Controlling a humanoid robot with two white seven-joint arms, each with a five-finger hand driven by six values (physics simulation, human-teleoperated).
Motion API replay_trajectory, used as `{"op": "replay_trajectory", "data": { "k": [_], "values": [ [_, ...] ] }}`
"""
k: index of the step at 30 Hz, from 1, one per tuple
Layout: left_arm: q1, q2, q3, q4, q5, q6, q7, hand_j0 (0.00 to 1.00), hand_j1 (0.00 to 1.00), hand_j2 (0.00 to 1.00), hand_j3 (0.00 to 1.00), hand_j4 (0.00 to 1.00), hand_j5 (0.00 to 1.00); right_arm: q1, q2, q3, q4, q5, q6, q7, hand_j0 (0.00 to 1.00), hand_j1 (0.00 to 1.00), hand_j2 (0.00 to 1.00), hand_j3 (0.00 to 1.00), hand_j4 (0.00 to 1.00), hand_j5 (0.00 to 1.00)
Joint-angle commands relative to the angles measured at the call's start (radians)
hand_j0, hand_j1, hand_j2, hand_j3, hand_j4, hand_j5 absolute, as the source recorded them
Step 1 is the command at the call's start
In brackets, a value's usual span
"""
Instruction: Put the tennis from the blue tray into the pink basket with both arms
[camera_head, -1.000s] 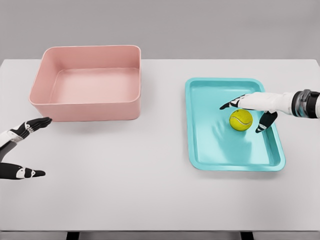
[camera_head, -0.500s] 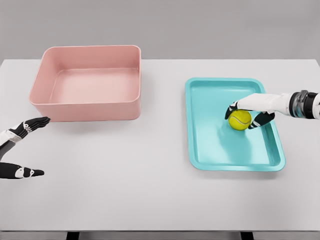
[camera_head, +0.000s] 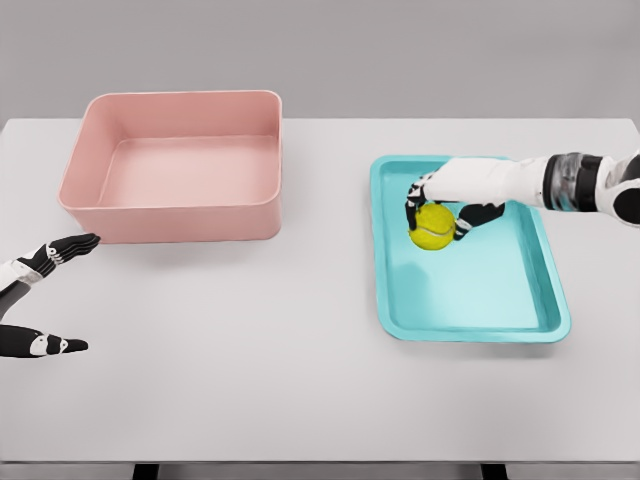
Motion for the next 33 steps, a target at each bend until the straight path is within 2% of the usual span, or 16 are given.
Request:
{"op": "replay_trajectory", "data": {
  "k": [1, 4, 8, 11, 13, 15, 21, 24, 25, 27, 29, 33],
  "values": [
    [0.000, 0.002, 0.001, 0.000, 0.007, 0.001, 0.001, 1.00, 1.00, 1.00, 1.00, 1.00, 1.00, 0.002, 0.053, 0.007, -0.060, -0.006, -0.010, -0.001, 0.38, 0.38, 0.38, 0.38, 0.38, 0.38],
    [0.000, 0.002, -0.001, 0.000, 0.007, 0.001, -0.001, 1.00, 1.00, 1.00, 1.00, 1.00, 1.00, 0.002, 0.110, 0.033, -0.090, -0.005, -0.010, -0.001, 0.32, 0.32, 0.32, 0.32, 0.32, 0.32],
    [0.000, 0.002, 0.000, 0.000, 0.006, 0.001, 0.001, 1.00, 1.00, 1.00, 1.00, 1.00, 1.00, 0.002, 0.295, 0.047, -0.077, 0.049, 0.000, -0.001, 0.32, 0.32, 0.32, 0.32, 0.32, 0.32],
    [0.002, 0.002, -0.001, 0.000, 0.006, 0.001, 0.001, 1.00, 1.00, 1.00, 1.00, 1.00, 1.00, 0.037, 0.490, 0.045, 0.047, 0.146, -0.001, -0.001, 0.32, 0.32, 0.32, 0.32, 0.32, 0.32],
    [0.002, 0.002, -0.001, 0.001, 0.006, 0.001, 0.001, 1.00, 1.00, 1.00, 1.00, 1.00, 1.00, 0.052, 0.536, 0.048, 0.093, 0.198, -0.003, -0.001, 0.33, 0.33, 0.33, 0.33, 0.33, 0.33],
    [0.002, 0.002, 0.000, 0.001, 0.006, 0.001, -0.001, 1.00, 1.00, 1.00, 1.00, 1.00, 1.00, 0.054, 0.545, 0.056, 0.114, 0.198, -0.004, -0.001, 0.34, 0.34, 0.34, 0.34, 0.34, 0.34],
    [0.002, 0.002, -0.001, 0.000, 0.006, 0.001, 0.001, 1.00, 1.00, 1.00, 1.00, 1.00, 1.00, 0.054, 0.551, 0.104, 0.108, 0.198, -0.006, -0.001, 0.45, 0.45, 0.45, 0.45, 0.45, 0.45],
    [0.002, 0.002, -0.001, 0.001, 0.006, 0.001, -0.001, 1.00, 1.00, 1.00, 1.00, 1.00, 1.00, 0.054, 0.544, 0.114, 0.104, 0.198, -0.007, -0.001, 0.56, 0.56, 0.56, 0.56, 0.56, 0.56],
    [0.002, 0.002, -0.001, 0.001, 0.006, 0.001, -0.001, 1.00, 1.00, 1.00, 1.00, 1.00, 1.00, 0.054, 0.542, 0.114, 0.104, 0.198, -0.007, -0.001, 0.64, 0.64, 0.64, 0.64, 0.64, 0.64],
    [0.002, 0.002, 0.000, 0.001, 0.006, 0.001, -0.001, 1.00, 1.00, 1.00, 1.00, 1.00, 1.00, 0.052, 0.536, 0.104, 0.104, 0.198, -0.007, -0.001, 0.99, 0.99, 0.99, 0.99, 0.99, 0.99],
    [0.002, 0.002, -0.001, 0.001, 0.006, 0.001, -0.001, 1.00, 1.00, 1.00, 1.00, 1.00, 1.00, 0.052, 0.533, 0.099, 0.096, 0.196, -0.009, -0.001, 0.99, 0.99, 0.99, 0.99, 0.99, 0.99],
    [0.002, 0.002, -0.001, 0.001, 0.004, 0.001, -0.001, 1.00, 1.00, 1.00, 1.00, 1.00, 1.00, 0.049, 0.499, 0.096, -0.022, 0.192, -0.009, -0.001, 1.00, 1.00, 1.00, 1.00, 1.00, 1.00]
  ]
}}
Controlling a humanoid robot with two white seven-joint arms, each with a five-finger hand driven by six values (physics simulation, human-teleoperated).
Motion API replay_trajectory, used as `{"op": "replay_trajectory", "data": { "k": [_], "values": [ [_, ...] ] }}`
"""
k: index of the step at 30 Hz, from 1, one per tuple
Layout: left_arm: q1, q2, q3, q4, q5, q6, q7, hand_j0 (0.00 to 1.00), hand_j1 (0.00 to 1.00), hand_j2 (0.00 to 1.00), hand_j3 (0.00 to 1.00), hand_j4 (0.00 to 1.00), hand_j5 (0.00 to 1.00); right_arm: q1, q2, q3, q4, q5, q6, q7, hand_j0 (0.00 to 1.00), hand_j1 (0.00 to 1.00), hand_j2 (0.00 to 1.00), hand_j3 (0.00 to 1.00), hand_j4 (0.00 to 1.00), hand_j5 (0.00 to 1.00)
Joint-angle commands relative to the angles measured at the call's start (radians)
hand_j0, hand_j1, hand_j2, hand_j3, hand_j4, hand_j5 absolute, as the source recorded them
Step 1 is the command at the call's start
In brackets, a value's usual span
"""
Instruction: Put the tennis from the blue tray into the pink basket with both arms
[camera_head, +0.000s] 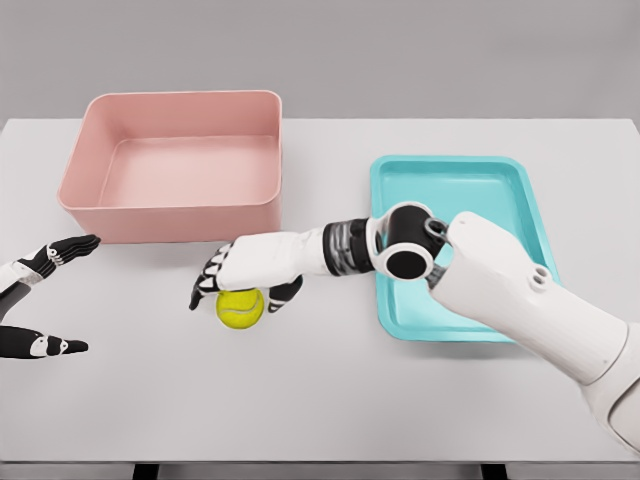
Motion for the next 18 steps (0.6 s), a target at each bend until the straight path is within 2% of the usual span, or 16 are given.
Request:
{"op": "replay_trajectory", "data": {
  "k": [1, 3, 5, 6, 7, 8, 9, 10, 12, 15, 18],
  "values": [
    [0.000, 0.001, 0.000, 0.000, 0.008, 0.001, 0.000, 1.00, 1.00, 1.00, 1.00, 1.00, 1.00, 0.000, -0.027, -0.012, -0.084, -0.009, 0.002, 0.000, 1.00, 1.00, 1.00, 1.00, 1.00, 1.00],
    [0.000, 0.001, 0.000, -0.002, 0.006, 0.001, 0.000, 1.00, 1.00, 1.00, 1.00, 1.00, 1.00, -0.002, -0.034, -0.055, -0.133, -0.011, 0.000, 0.000, 1.00, 1.00, 1.00, 1.00, 1.00, 1.00],
    [0.000, 0.003, -0.003, -0.003, 0.002, 0.001, 0.000, 1.00, 1.00, 1.00, 1.00, 1.00, 1.00, -0.002, -0.072, -0.079, -0.216, -0.012, -0.012, 0.000, 1.00, 1.00, 1.00, 1.00, 1.00, 1.00],
    [-0.002, 0.008, -0.005, -0.002, -0.014, 0.001, -0.004, 1.00, 1.00, 1.00, 1.00, 1.00, 1.00, 0.000, -0.090, -0.118, -0.236, -0.035, -0.096, 0.000, 1.00, 1.00, 1.00, 1.00, 1.00, 1.00],
    [-0.003, 0.008, -0.006, -0.003, -0.021, 0.001, -0.004, 1.00, 1.00, 1.00, 1.00, 1.00, 1.00, 0.002, -0.092, -0.153, -0.235, -0.081, -0.159, 0.000, 1.00, 1.00, 1.00, 1.00, 1.00, 1.00],
    [-0.003, 0.005, -0.008, -0.006, -0.031, 0.001, -0.004, 1.00, 1.00, 1.00, 1.00, 1.00, 1.00, 0.005, -0.124, -0.225, -0.227, -0.193, -0.234, 0.000, 1.00, 1.00, 1.00, 1.00, 1.00, 1.00],
    [-0.003, 0.005, -0.008, -0.008, -0.032, 0.001, -0.004, 1.00, 1.00, 1.00, 1.00, 1.00, 1.00, 0.006, -0.155, -0.263, -0.224, -0.276, -0.234, 0.000, 1.00, 1.00, 1.00, 1.00, 1.00, 1.00],
    [-0.003, 0.005, -0.008, -0.008, -0.032, 0.001, -0.004, 1.00, 1.00, 1.00, 1.00, 1.00, 1.00, 0.011, -0.216, -0.311, -0.210, -0.377, -0.234, 0.000, 1.00, 1.00, 1.00, 1.00, 1.00, 1.00],
    [-0.006, 0.003, -0.008, -0.008, -0.034, 0.001, -0.004, 1.00, 1.00, 1.00, 1.00, 1.00, 1.00, 0.051, -0.308, -0.411, -0.131, -0.543, -0.234, 0.000, 1.00, 1.00, 1.00, 1.00, 1.00, 1.00],
    [-0.009, 0.001, -0.008, -0.008, -0.046, 0.001, -0.004, 1.00, 1.00, 1.00, 1.00, 1.00, 1.00, 0.092, -0.362, -0.428, -0.009, -0.554, -0.234, 0.000, 1.00, 1.00, 1.00, 1.00, 1.00, 1.00],
    [-0.014, 0.000, -0.006, -0.025, -0.064, 0.001, -0.004, 1.00, 1.00, 1.00, 1.00, 1.00, 1.00, 0.164, -0.406, -0.458, 0.052, -0.548, -0.234, 0.000, 1.00, 1.00, 1.00, 1.00, 1.00, 1.00]
  ]
}}
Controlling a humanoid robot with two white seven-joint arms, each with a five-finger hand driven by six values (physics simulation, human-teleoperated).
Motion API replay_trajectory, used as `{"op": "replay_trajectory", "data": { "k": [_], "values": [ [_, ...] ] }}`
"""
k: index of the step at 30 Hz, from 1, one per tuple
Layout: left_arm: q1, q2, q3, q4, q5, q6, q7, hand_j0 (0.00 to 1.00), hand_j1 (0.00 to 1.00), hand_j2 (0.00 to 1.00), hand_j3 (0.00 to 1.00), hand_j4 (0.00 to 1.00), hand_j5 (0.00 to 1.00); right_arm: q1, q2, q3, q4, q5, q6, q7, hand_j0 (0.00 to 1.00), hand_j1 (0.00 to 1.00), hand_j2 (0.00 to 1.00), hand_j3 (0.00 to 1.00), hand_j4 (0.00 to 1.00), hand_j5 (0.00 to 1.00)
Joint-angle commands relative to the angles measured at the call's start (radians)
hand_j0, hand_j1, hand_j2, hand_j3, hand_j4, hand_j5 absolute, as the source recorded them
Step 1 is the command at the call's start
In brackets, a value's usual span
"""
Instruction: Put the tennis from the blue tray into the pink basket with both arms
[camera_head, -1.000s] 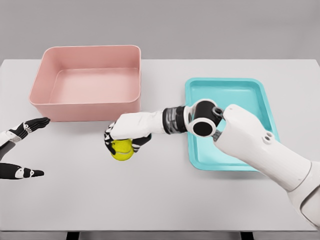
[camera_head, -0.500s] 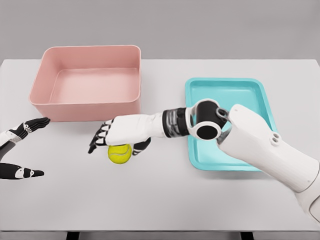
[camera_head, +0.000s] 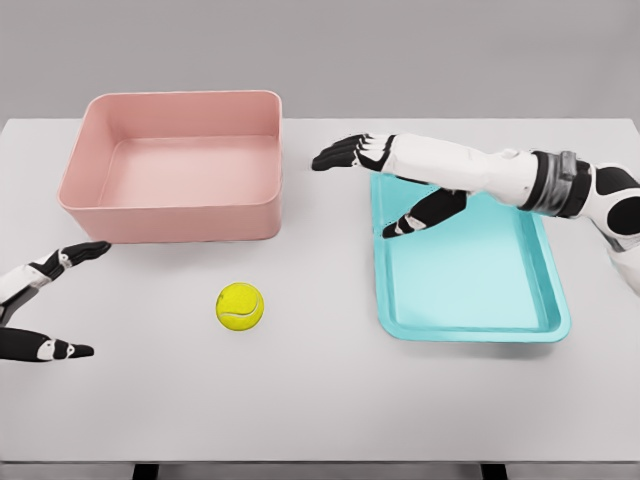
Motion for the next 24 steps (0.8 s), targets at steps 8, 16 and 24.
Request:
{"op": "replay_trajectory", "data": {
  "k": [8, 16, 24],
  "values": [
    [-0.075, -0.084, -0.007, -0.039, -0.123, 0.001, 0.005, 1.00, 1.00, 1.00, 1.00, 1.00, 1.00, 0.221, 0.015, -0.344, 0.072, -0.004, 0.000, -0.001, 1.00, 1.00, 1.00, 1.00, 1.00, 1.00],
    [-0.138, -0.085, -0.116, -0.053, -0.134, 0.001, 0.006, 1.00, 1.00, 1.00, 1.00, 1.00, 1.00, 0.285, 0.012, -0.347, -0.027, 0.039, 0.000, -0.001, 1.00, 1.00, 1.00, 1.00, 1.00, 1.00],
    [-0.242, -0.104, -0.231, -0.053, -0.134, 0.112, 0.006, 1.00, 1.00, 1.00, 1.00, 1.00, 1.00, 0.285, 0.011, -0.348, -0.027, 0.037, 0.000, -0.001, 1.00, 1.00, 1.00, 1.00, 1.00, 1.00]
  ]
}}
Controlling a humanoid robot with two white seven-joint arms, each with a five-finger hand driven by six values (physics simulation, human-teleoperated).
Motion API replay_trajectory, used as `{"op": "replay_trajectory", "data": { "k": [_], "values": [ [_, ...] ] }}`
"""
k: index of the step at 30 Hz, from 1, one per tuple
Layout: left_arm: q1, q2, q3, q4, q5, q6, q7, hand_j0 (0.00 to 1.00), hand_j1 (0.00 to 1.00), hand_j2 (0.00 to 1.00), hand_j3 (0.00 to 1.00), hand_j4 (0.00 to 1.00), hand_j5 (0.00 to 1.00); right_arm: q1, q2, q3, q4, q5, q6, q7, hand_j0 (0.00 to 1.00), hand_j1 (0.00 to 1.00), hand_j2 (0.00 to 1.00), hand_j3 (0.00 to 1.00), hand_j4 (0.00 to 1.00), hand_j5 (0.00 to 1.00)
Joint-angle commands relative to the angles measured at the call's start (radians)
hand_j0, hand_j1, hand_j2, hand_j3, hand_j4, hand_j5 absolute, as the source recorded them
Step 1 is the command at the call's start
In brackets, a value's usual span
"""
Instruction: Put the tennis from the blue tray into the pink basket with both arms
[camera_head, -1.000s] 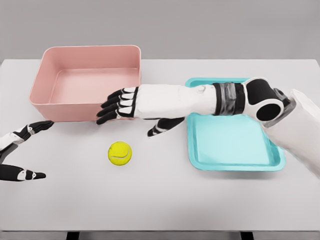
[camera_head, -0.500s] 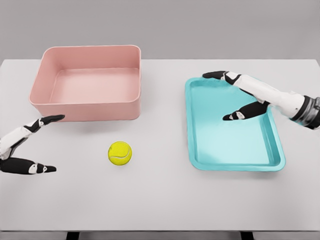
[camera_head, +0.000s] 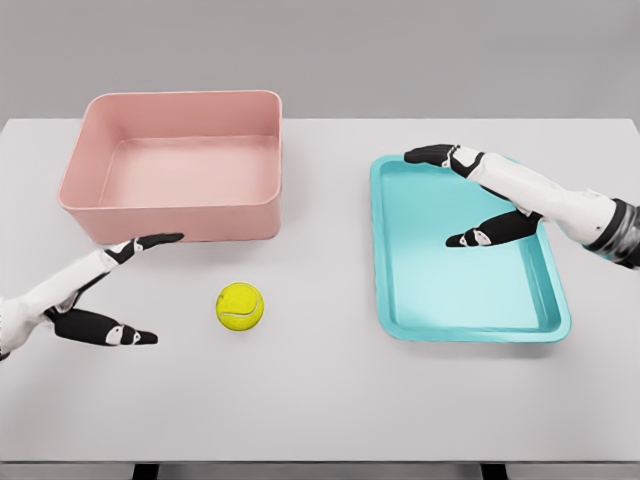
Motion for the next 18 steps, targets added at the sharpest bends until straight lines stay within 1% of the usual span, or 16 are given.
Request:
{"op": "replay_trajectory", "data": {
  "k": [1, 4, 7, 8, 9, 12, 14, 15, 17, 18],
  "values": [
    [-0.005, -0.013, -0.041, -0.001, 0.008, 0.086, 0.000, 1.00, 1.00, 1.00, 1.00, 1.00, 1.00, 0.000, -0.004, -0.001, -0.002, -0.008, 0.003, 0.000, 1.00, 1.00, 1.00, 1.00, 1.00, 1.00],
    [-0.041, -0.037, -0.080, -0.001, 0.006, 0.152, 0.000, 1.00, 1.00, 1.00, 1.00, 1.00, 1.00, -0.002, -0.007, -0.001, -0.004, -0.008, 0.003, 0.000, 1.00, 1.00, 1.00, 1.00, 1.00, 1.00],
    [-0.054, -0.039, -0.092, -0.001, 0.005, 0.158, -0.001, 1.00, 1.00, 1.00, 1.00, 1.00, 1.00, -0.002, -0.001, 0.000, -0.002, -0.008, 0.003, 0.000, 1.00, 1.00, 1.00, 1.00, 1.00, 1.00],
    [-0.066, -0.039, -0.107, 0.001, -0.002, 0.158, 0.000, 1.00, 1.00, 1.00, 1.00, 1.00, 1.00, -0.003, -0.001, 0.000, -0.002, -0.008, 0.003, 0.000, 1.00, 1.00, 1.00, 1.00, 1.00, 1.00],
    [-0.077, -0.043, -0.118, 0.002, -0.028, 0.158, 0.000, 1.00, 1.00, 1.00, 1.00, 1.00, 1.00, -0.003, -0.001, 0.000, -0.002, -0.008, 0.003, 0.000, 1.00, 1.00, 1.00, 1.00, 1.00, 1.00],
    [-0.083, -0.098, -0.120, 0.007, -0.092, 0.167, 0.000, 0.97, 0.97, 0.97, 0.97, 0.97, 0.97, -0.005, -0.004, 0.000, -0.002, -0.009, 0.003, 0.000, 1.00, 1.00, 1.00, 1.00, 1.00, 1.00],
    [-0.083, -0.122, -0.120, 0.007, -0.120, 0.167, 0.000, 0.97, 0.97, 0.97, 0.97, 0.97, 0.97, -0.005, 0.001, -0.001, -0.002, -0.009, 0.003, 0.000, 1.00, 1.00, 1.00, 1.00, 1.00, 1.00],
    [-0.083, -0.126, -0.120, 0.009, -0.124, 0.169, 0.000, 0.96, 0.96, 0.96, 0.96, 0.96, 0.96, -0.005, 0.001, 0.000, -0.002, -0.009, 0.003, 0.000, 1.00, 1.00, 1.00, 1.00, 1.00, 1.00],
    [-0.084, -0.143, -0.120, 0.010, -0.150, 0.169, 0.000, 0.87, 0.87, 0.87, 0.87, 0.87, 0.87, -0.005, 0.004, 0.000, -0.002, -0.009, 0.003, 0.000, 1.00, 1.00, 1.00, 1.00, 1.00, 1.00],
    [-0.084, -0.155, -0.120, 0.012, -0.166, 0.169, 0.002, 0.86, 0.86, 0.86, 0.86, 0.86, 0.86, -0.005, 0.002, 0.000, -0.002, -0.009, 0.003, 0.000, 1.00, 1.00, 1.00, 1.00, 1.00, 1.00]
  ]
}}
